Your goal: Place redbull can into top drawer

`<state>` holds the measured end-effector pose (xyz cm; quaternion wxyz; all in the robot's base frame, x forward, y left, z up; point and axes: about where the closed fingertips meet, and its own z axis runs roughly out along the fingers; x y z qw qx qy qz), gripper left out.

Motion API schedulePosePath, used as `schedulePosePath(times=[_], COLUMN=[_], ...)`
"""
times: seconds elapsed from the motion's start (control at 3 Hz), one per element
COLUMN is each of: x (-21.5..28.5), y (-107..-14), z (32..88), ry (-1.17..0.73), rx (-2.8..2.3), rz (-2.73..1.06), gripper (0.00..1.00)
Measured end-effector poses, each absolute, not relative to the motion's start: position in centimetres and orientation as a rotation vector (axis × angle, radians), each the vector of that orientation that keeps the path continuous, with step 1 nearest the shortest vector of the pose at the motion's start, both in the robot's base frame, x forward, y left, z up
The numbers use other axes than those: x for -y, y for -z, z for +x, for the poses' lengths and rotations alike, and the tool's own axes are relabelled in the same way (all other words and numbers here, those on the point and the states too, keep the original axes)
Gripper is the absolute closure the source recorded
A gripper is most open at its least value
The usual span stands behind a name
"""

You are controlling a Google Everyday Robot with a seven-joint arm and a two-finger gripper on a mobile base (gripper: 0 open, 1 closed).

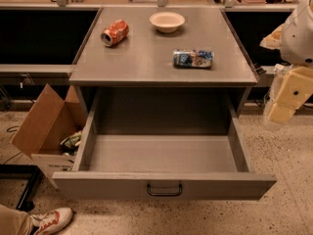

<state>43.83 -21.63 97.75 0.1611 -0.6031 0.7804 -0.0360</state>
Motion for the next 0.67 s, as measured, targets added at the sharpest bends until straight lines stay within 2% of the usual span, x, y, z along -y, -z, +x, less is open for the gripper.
schedulePosePath(times=[0.67], x=[22.7], y=[-96.2], z=[44.9], ry=[0.062], rx=[-2.256], rz=[-1.678], gripper=[0.0])
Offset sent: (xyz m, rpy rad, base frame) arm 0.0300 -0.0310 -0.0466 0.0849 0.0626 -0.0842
